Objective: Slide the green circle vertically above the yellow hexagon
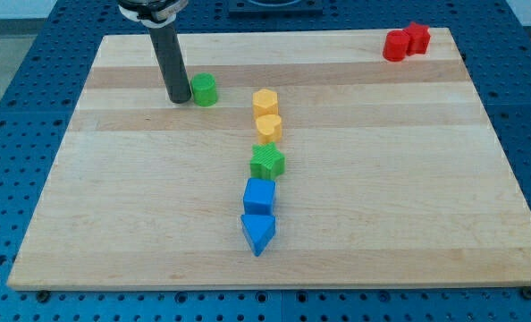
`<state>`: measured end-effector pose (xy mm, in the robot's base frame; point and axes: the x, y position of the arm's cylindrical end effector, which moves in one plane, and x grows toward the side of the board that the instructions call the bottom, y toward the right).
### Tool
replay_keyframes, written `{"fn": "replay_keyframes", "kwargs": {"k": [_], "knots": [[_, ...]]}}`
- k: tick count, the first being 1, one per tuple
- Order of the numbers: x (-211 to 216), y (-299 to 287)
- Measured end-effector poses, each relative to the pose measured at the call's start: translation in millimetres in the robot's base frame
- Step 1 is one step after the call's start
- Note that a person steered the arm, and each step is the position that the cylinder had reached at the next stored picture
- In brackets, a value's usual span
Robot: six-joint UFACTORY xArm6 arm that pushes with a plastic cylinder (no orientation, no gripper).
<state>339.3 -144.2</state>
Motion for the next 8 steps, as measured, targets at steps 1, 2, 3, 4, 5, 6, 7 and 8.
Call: {"fn": "replay_keyframes", "kwargs": {"k": [1,2,3,4,5,6,7,8], "knots": [[-7,14],[-11,33],[-13,47],[-16,61],[-20,73],[-20,76],[-20,76],[-20,81]]}}
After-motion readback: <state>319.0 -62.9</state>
